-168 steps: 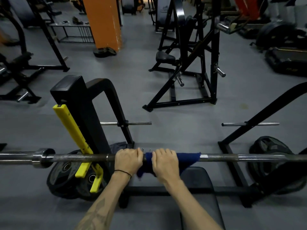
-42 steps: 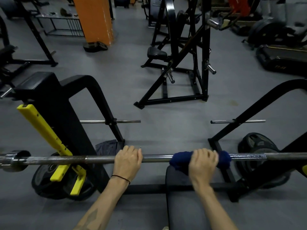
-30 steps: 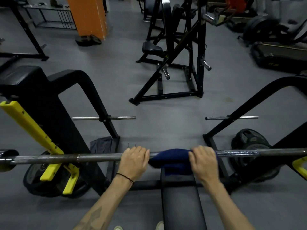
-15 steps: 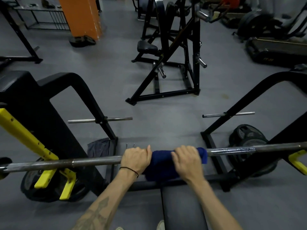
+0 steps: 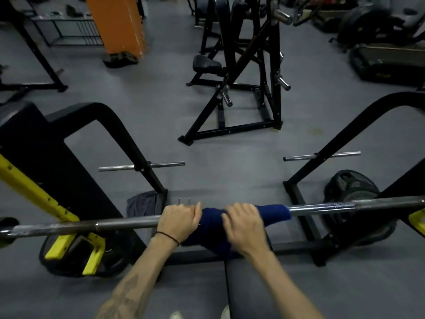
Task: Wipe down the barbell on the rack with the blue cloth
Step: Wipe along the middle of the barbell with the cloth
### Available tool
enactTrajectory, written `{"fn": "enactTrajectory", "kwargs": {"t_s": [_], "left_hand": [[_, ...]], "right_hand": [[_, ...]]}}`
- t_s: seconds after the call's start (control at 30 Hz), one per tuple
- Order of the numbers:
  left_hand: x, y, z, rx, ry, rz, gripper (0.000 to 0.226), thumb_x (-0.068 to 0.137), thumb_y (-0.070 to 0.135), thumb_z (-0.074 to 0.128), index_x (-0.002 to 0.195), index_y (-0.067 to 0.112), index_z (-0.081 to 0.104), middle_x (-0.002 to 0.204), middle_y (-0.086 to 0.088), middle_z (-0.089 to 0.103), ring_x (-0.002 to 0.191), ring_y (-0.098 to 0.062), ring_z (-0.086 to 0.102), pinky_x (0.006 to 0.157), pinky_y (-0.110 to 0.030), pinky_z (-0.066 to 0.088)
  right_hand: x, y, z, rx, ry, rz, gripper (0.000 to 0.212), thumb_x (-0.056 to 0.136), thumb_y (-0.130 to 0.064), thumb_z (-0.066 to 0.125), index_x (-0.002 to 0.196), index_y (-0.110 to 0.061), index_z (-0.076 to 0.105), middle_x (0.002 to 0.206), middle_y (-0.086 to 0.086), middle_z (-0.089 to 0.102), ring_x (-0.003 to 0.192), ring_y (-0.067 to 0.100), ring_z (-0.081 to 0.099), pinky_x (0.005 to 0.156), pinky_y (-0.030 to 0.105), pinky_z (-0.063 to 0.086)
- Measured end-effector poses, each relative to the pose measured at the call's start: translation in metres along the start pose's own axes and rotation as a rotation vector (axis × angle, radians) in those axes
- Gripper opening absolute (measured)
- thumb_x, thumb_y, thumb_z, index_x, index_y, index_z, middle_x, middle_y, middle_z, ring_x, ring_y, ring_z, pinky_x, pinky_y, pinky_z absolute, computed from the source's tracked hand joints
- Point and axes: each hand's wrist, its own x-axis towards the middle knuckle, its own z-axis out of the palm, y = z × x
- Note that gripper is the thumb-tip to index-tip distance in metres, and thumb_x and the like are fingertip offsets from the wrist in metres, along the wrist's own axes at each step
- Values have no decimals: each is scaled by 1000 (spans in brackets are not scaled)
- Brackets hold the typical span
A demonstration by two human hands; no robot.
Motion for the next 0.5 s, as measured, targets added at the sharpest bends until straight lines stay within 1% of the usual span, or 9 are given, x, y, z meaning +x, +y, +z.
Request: {"fn": "enactTrajectory", "kwargs": {"t_s": [0.07, 0.13, 0.2, 0.27, 0.33, 0.4, 0.43, 0.47, 0.5], "left_hand": [[2, 1, -3, -33, 63, 5, 48, 92, 30, 38, 50, 17, 59, 37, -1, 50, 27, -24, 47, 33, -22, 29], [2, 3, -4, -30, 111, -12, 50, 92, 30, 39, 49, 16, 59, 37, -1, 49, 26, -23, 45, 35, -22, 23], [6, 3, 1, -74, 113, -47, 53, 92, 31, 38, 46, 14, 59, 37, -5, 50, 27, -25, 46, 35, -23, 28], [3, 5, 3, -94, 97, -98, 55, 92, 31, 38, 44, 11, 58, 38, -9, 51, 28, -28, 47, 37, -24, 32], [5, 7, 2, -95, 85, -116, 56, 91, 31, 38, 43, 10, 58, 38, -10, 52, 28, -28, 48, 37, -24, 33], [6, 5, 3, -94, 38, -109, 58, 93, 31, 37, 43, 9, 59, 40, -11, 54, 30, -29, 51, 38, -25, 36], [5, 4, 3, -79, 35, -107, 60, 94, 31, 36, 44, 10, 60, 41, -11, 55, 32, -30, 53, 38, -26, 37], [4, 3, 5, -75, 40, -99, 60, 94, 31, 35, 44, 10, 60, 41, -11, 55, 33, -30, 53, 39, -25, 36], [4, 2, 6, -87, 37, -89, 61, 95, 32, 34, 44, 10, 60, 41, -11, 55, 33, -30, 54, 40, -25, 33]], "right_hand": [[-7, 44, -14, -72, 49, 64, 41, 108, -34, 36, 82, -15, 60, 76, 4, 52, 72, 29, 49, 76, 45, 42], [-15, 73, -25, -109, 84, 162, 39, 106, -32, 36, 79, -14, 58, 76, 4, 51, 72, 30, 50, 80, 46, 43], [-12, 68, -23, -135, 138, 323, 34, 102, -27, 39, 76, -14, 56, 76, 5, 51, 75, 31, 50, 87, 47, 42], [-5, 32, -9, -134, 187, 473, 31, 99, -22, 41, 72, -14, 55, 75, 7, 53, 78, 31, 50, 92, 50, 41], [5, -25, 11, -65, 150, 439, 29, 98, -22, 41, 73, -15, 55, 76, 7, 54, 78, 30, 50, 89, 50, 41], [5, -71, 26, -6, 99, 353, 28, 100, -23, 42, 80, -16, 59, 81, 4, 58, 83, 27, 51, 94, 48, 41], [5, -76, 26, 6, 83, 304, 27, 102, -24, 43, 85, -16, 62, 83, 2, 60, 86, 25, 52, 97, 46, 41], [7, -67, 20, -6, 58, 235, 26, 103, -26, 43, 89, -17, 64, 85, 1, 60, 86, 24, 52, 95, 44, 42], [5, -51, 10, -34, 40, 165, 26, 103, -27, 44, 89, -17, 64, 84, 2, 60, 84, 25, 53, 91, 43, 42]]}}
